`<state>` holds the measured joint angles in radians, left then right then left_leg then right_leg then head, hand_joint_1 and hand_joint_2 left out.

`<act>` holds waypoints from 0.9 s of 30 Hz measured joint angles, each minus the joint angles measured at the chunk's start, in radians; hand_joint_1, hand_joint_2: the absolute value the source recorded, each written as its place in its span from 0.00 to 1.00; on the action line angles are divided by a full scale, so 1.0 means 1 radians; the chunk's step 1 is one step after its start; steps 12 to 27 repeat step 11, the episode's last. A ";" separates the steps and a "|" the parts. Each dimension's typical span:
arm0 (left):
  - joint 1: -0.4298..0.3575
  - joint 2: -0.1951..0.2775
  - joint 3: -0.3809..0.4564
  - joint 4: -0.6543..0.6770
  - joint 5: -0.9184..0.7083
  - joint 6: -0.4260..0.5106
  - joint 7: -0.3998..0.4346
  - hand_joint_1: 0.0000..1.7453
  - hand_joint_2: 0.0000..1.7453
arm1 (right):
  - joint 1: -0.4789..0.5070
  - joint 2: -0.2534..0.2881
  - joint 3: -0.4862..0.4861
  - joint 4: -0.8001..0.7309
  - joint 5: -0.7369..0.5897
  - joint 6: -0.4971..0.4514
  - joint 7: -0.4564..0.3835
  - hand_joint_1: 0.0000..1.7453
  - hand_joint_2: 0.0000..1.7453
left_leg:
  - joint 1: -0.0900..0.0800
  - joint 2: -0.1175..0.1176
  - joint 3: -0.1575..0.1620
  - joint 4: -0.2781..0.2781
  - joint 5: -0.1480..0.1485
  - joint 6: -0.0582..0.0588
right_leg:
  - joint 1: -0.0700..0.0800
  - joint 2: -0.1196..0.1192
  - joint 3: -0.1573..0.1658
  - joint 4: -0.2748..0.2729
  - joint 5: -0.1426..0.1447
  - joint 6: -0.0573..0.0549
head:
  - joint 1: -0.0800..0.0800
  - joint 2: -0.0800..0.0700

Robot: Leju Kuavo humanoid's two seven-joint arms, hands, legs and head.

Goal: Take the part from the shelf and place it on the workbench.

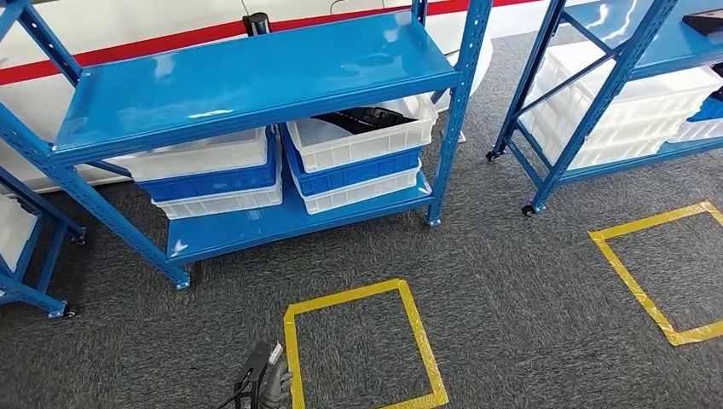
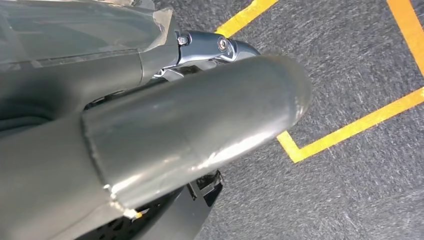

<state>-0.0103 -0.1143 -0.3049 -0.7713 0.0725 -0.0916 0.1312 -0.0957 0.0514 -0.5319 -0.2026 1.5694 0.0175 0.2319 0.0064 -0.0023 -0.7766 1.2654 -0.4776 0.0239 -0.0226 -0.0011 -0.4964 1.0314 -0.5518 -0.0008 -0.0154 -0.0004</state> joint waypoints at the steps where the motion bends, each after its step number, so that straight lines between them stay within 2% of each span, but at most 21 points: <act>1: 0.000 0.000 0.000 0.000 0.000 0.000 0.000 0.00 0.00 | 0.000 0.000 0.000 0.000 0.000 0.000 0.000 0.00 0.00 | -0.005 0.001 0.020 -0.068 0.052 0.015 | 0.003 0.000 0.012 -0.003 -0.009 0.000 | 0.000 0.000; 2: 0.000 0.002 0.000 0.000 0.000 0.000 0.000 0.00 0.00 | -0.001 0.003 0.001 0.000 0.001 0.000 -0.001 0.00 0.00 | -0.012 0.004 0.043 -0.130 0.086 0.031 | 0.007 -0.002 0.025 -0.008 -0.019 0.001 | 0.003 0.000; 3: 0.000 0.003 0.000 0.000 0.000 0.000 0.000 0.00 0.00 | -0.001 0.005 0.001 0.000 0.002 0.001 -0.002 0.00 0.00 | -0.020 0.008 0.067 -0.181 0.104 0.047 | 0.007 -0.003 0.036 -0.017 -0.027 0.003 | 0.006 0.000; 4: 0.000 0.004 0.000 0.000 0.000 0.000 0.000 0.00 0.00 | -0.002 0.006 0.002 0.000 0.002 0.001 -0.003 0.00 0.00 | -0.027 0.011 0.085 -0.209 0.102 0.058 | 0.006 -0.005 0.048 -0.029 -0.033 0.007 | 0.008 0.000; 5: 0.000 0.005 -0.001 0.000 0.000 0.001 0.000 0.00 0.00 | -0.003 0.009 0.002 0.000 0.003 0.002 -0.004 0.00 0.00 | -0.032 0.011 0.101 -0.225 0.088 0.065 | 0.006 -0.010 0.064 -0.036 -0.031 0.016 | 0.010 0.000; 7: -0.001 0.005 0.000 -0.001 0.000 0.002 0.001 0.00 0.00 | -0.005 0.008 0.005 -0.001 0.003 0.002 -0.005 0.00 0.00 | -0.035 0.002 0.147 -0.265 0.074 0.074 | 0.005 -0.014 0.087 -0.031 -0.017 0.041 | 0.005 0.000; 8: -0.002 0.005 0.000 -0.001 0.000 0.003 0.001 0.00 0.00 | -0.007 0.008 0.006 -0.001 0.003 0.002 -0.006 0.00 0.00 | -0.034 -0.002 0.173 -0.286 0.071 0.075 | 0.006 -0.014 0.085 -0.003 -0.008 0.048 | 0.004 0.000; 9: -0.004 0.005 0.000 -0.002 0.001 0.003 0.001 0.00 0.00 | -0.011 0.007 0.008 -0.001 0.004 0.002 -0.008 0.00 0.00 | -0.031 -0.004 0.196 -0.300 0.067 0.077 | 0.005 -0.010 0.061 0.041 -0.006 0.049 | 0.002 0.000; 10: -0.006 0.004 0.000 -0.002 0.001 0.003 0.002 0.00 0.00 | -0.014 0.006 0.010 -0.001 0.004 0.002 -0.008 0.00 0.00 | -0.027 -0.006 0.215 -0.309 0.061 0.076 | 0.004 -0.006 0.020 0.102 -0.016 0.043 | 0.002 0.000; 11: -0.007 0.003 0.000 -0.002 0.001 0.003 0.002 0.00 0.00 | -0.017 0.006 0.010 -0.001 0.004 0.002 -0.009 0.00 0.00 | -0.027 -0.008 0.222 -0.312 0.057 0.077 | 0.005 -0.005 -0.002 0.136 -0.018 0.040 | 0.001 0.000; 27: -0.007 0.003 0.000 -0.002 0.001 0.003 0.002 0.00 0.00 | -0.017 0.006 0.010 -0.001 0.004 0.002 -0.009 0.00 0.00 | -0.027 -0.008 0.222 -0.312 0.057 0.077 | 0.005 -0.005 -0.002 0.136 -0.018 0.040 | 0.001 0.000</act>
